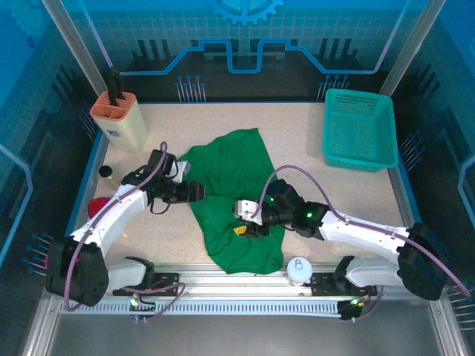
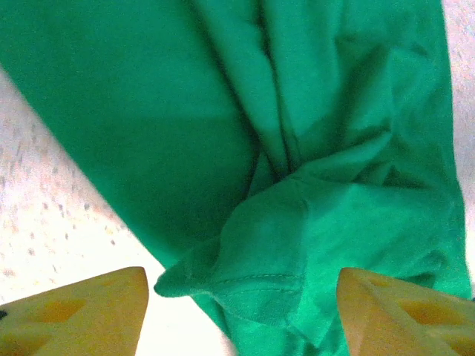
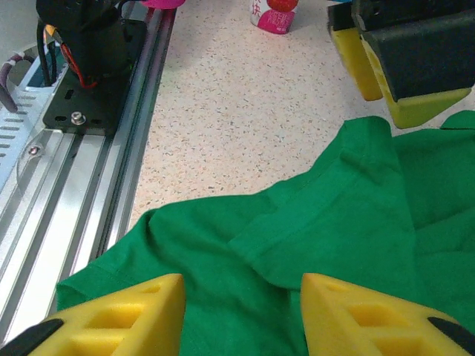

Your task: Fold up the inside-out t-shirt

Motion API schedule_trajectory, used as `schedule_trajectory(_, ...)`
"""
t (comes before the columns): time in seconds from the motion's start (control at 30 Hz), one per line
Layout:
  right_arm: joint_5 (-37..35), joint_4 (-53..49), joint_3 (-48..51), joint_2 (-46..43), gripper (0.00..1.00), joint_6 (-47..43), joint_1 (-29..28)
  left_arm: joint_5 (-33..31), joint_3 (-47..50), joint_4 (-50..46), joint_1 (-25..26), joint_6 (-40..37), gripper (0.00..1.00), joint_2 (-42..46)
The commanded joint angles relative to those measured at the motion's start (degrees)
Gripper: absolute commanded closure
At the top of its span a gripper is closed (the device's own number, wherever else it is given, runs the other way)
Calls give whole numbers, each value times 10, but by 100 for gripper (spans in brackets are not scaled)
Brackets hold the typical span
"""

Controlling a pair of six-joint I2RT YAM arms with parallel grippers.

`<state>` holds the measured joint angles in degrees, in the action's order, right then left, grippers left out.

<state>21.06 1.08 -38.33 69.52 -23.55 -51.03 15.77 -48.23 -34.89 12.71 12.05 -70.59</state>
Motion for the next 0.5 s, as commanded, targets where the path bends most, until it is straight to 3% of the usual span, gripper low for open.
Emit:
schedule_trajectory(0.0, 0, 12, -7, -5, 53, -30, 4, 31, 8, 15, 3, -135, 27, 7)
schedule_trajectory(0.07, -3, 19, -5, -11, 52, -36, 5, 43, 12, 15, 6, -182, 25, -6)
schedule_trajectory(0.27, -1, 14, -3, -24, 51, -60, 16, -14, 6, -7, 10, -222, 28, -62)
schedule_trajectory(0.3, 2, 14, -3, -26, 51, -60, 17, -12, 6, -5, 10, -216, 32, -68)
schedule_trajectory(0.47, 17, 33, -12, -17, 49, -52, 35, 102, 21, 15, 11, -172, 70, -41)
